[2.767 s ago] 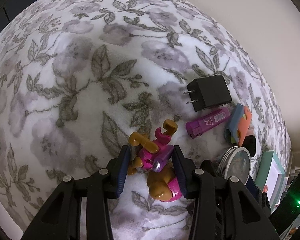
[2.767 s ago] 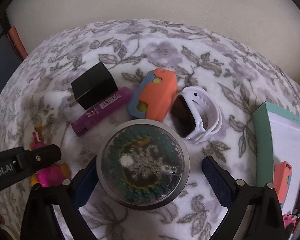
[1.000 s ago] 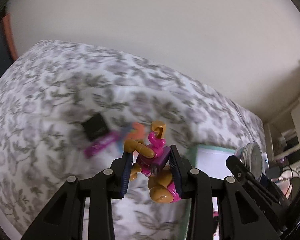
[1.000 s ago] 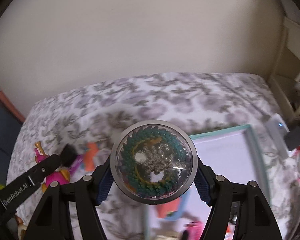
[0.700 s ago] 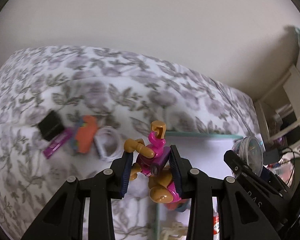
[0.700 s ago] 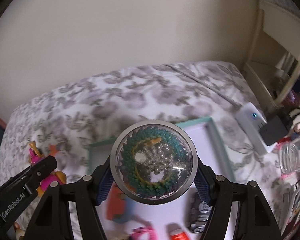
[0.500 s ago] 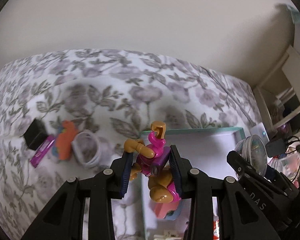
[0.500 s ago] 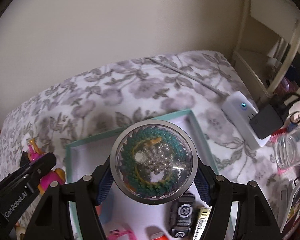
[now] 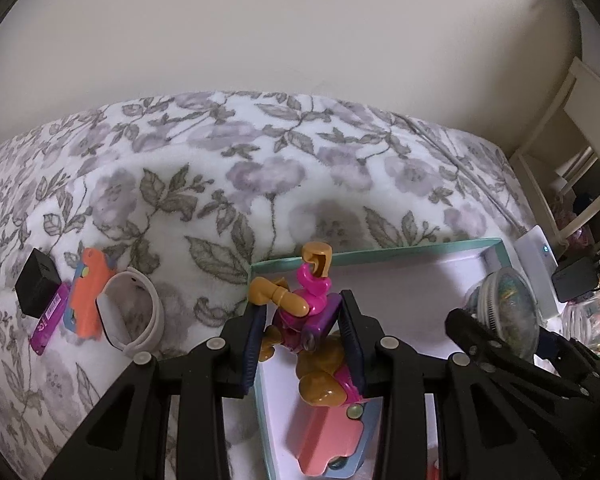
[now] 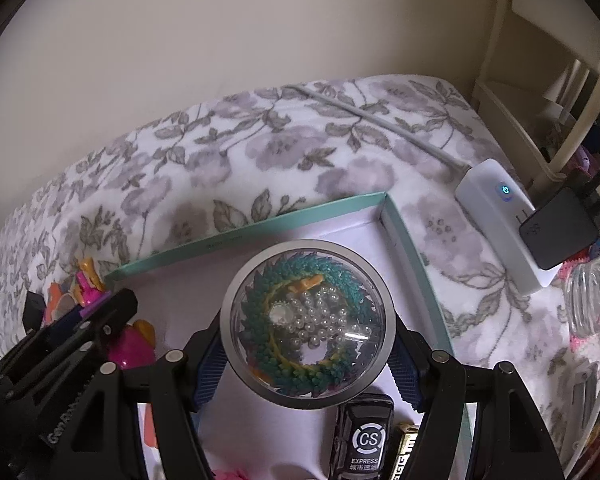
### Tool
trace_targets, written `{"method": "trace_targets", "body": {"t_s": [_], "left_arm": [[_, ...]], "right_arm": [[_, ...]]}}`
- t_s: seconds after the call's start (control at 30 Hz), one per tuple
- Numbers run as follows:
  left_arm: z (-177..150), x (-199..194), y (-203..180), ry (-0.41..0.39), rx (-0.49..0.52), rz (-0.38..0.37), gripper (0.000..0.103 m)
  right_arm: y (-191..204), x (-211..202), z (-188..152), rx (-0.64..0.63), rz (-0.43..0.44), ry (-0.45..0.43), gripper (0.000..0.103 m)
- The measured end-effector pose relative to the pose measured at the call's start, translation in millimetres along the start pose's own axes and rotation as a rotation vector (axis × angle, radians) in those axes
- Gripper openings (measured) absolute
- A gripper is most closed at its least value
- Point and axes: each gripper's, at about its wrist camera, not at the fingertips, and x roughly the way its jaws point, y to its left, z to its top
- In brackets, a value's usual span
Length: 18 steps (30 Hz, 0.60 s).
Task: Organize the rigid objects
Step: 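Lift the bead tin with the right tool while the left tool carries the figure toward the tray, then lower the bead tin into the tray with the right tool while the left tool releases the figure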
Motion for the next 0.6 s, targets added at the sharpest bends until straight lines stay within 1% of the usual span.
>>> {"method": "trace_targets", "body": {"t_s": [0.13, 0.6], "left_arm": [[-1.3, -0.4, 1.2, -0.013, 0.009, -0.016, 0.038], [1.2, 0.8, 4.1, 0.049, -0.026, -0.048, 0.039]], "right_arm": [[4.8, 2.7, -0.4, -0.015, -0.011, 0.009, 0.073], [10.5, 4.1, 0.3, -0.049, -0.047, 0.016, 0.074]]}}
